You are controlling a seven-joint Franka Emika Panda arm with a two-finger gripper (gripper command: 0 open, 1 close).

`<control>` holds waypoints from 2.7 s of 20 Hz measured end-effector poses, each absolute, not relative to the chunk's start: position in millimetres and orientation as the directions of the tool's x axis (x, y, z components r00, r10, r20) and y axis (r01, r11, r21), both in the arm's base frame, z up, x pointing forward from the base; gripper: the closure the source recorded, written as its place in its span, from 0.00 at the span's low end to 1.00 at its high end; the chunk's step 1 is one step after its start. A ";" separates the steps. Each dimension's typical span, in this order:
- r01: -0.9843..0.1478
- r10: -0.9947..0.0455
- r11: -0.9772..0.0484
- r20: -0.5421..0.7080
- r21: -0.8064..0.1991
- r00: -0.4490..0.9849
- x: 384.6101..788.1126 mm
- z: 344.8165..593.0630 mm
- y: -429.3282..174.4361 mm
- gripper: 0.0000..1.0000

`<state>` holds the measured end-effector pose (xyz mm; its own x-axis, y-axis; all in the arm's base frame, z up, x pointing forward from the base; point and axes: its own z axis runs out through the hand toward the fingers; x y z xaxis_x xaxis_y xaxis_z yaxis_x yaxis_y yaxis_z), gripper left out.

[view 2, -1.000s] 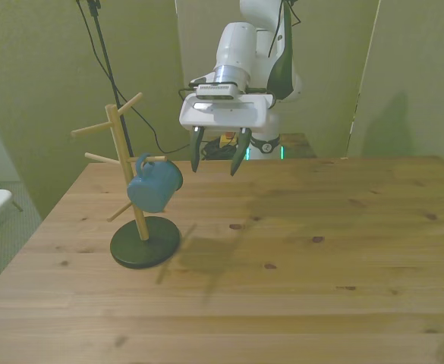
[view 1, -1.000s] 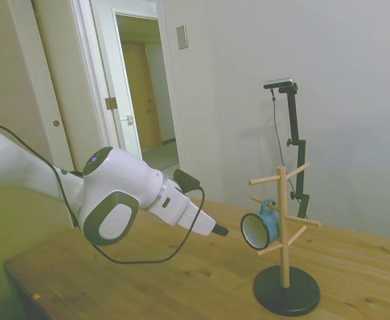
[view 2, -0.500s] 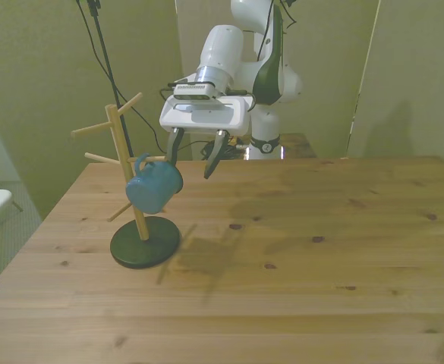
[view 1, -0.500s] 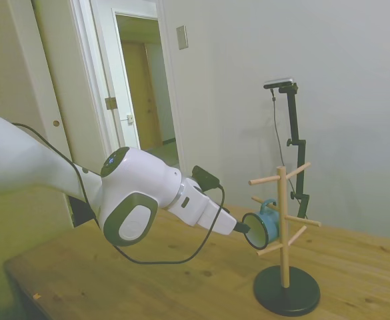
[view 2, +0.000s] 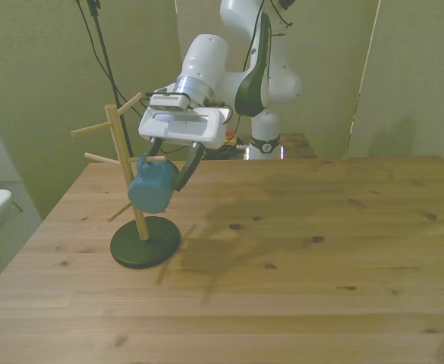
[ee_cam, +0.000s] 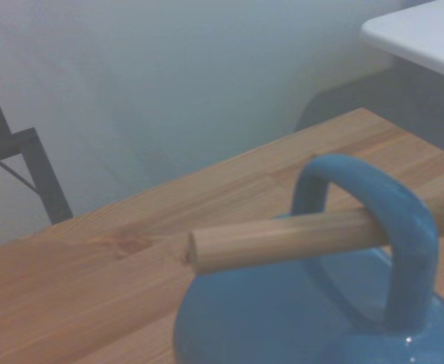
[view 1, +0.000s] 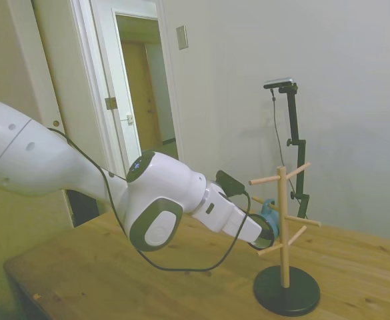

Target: Unload the mug

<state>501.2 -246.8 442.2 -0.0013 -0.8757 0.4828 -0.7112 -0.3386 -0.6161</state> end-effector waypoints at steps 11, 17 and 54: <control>-0.712 -0.868 -0.359 0.496 -0.604 0.017 517.4 436.2 -249.8 1.00; -0.713 -0.866 -0.363 0.499 -0.599 0.022 520.2 434.4 -248.4 1.00; -0.656 -0.836 -0.457 0.541 -0.600 0.088 541.4 453.4 -196.1 1.00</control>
